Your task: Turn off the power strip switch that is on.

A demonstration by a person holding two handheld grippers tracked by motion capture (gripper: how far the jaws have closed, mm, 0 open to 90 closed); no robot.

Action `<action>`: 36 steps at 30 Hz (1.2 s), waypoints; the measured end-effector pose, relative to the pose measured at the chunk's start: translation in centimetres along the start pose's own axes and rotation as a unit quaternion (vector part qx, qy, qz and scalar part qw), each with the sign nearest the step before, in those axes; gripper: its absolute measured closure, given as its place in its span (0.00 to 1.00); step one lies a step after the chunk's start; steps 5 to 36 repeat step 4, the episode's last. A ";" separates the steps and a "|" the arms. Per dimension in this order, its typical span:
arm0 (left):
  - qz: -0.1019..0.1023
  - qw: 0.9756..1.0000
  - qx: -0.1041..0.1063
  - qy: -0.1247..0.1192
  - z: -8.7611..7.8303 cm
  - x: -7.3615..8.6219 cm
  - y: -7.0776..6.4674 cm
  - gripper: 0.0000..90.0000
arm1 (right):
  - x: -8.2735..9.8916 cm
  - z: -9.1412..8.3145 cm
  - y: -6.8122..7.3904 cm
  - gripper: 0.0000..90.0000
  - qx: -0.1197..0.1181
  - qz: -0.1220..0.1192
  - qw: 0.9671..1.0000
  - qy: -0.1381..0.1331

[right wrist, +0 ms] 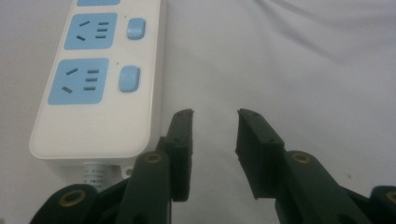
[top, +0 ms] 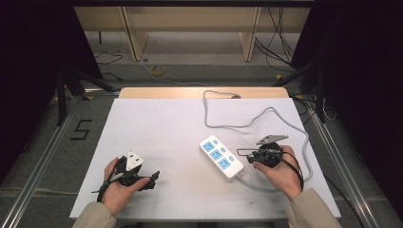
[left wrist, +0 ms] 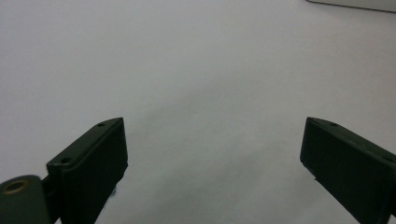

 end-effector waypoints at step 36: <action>-0.002 1.000 0.000 0.000 0.1 0.0 0.0 0.08 | 0.1 0.0 -0.1 0.72 0.000 0.004 1.000 -0.002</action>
Point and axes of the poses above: each handheld gripper's, and its own axes: z roughly forward along the jaws, x roughly out of its underside, y roughly to its left, the point moved 8 cm from there along z, roughly forward along the jaws, and after that the axes turned 3 degrees about x, right-handed, at the moved point
